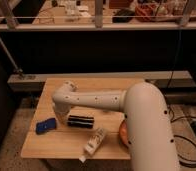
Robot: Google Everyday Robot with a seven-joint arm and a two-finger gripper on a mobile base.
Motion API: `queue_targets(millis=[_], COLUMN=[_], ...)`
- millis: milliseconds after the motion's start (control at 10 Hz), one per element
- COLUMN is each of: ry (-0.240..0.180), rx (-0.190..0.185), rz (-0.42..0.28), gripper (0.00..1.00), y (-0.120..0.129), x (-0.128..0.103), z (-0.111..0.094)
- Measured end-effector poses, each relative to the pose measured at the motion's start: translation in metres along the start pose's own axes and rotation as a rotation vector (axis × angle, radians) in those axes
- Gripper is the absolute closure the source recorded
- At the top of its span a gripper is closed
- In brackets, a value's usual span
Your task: Push the eraser across the table
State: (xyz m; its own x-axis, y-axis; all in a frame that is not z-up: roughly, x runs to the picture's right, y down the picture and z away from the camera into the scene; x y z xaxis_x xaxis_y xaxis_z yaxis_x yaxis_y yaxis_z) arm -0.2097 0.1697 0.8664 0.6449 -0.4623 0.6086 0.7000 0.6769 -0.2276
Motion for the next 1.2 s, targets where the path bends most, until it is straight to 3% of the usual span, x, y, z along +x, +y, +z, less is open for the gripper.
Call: queue_targets(millis=[500, 1200], ry=[0.037, 0.133], rx=[-0.039, -0.052], rz=[0.079, 0.259], gripper=[0.97, 0.97], y=[0.048, 0.114], x=[0.022, 0.084], z=[-0.004, -0.039])
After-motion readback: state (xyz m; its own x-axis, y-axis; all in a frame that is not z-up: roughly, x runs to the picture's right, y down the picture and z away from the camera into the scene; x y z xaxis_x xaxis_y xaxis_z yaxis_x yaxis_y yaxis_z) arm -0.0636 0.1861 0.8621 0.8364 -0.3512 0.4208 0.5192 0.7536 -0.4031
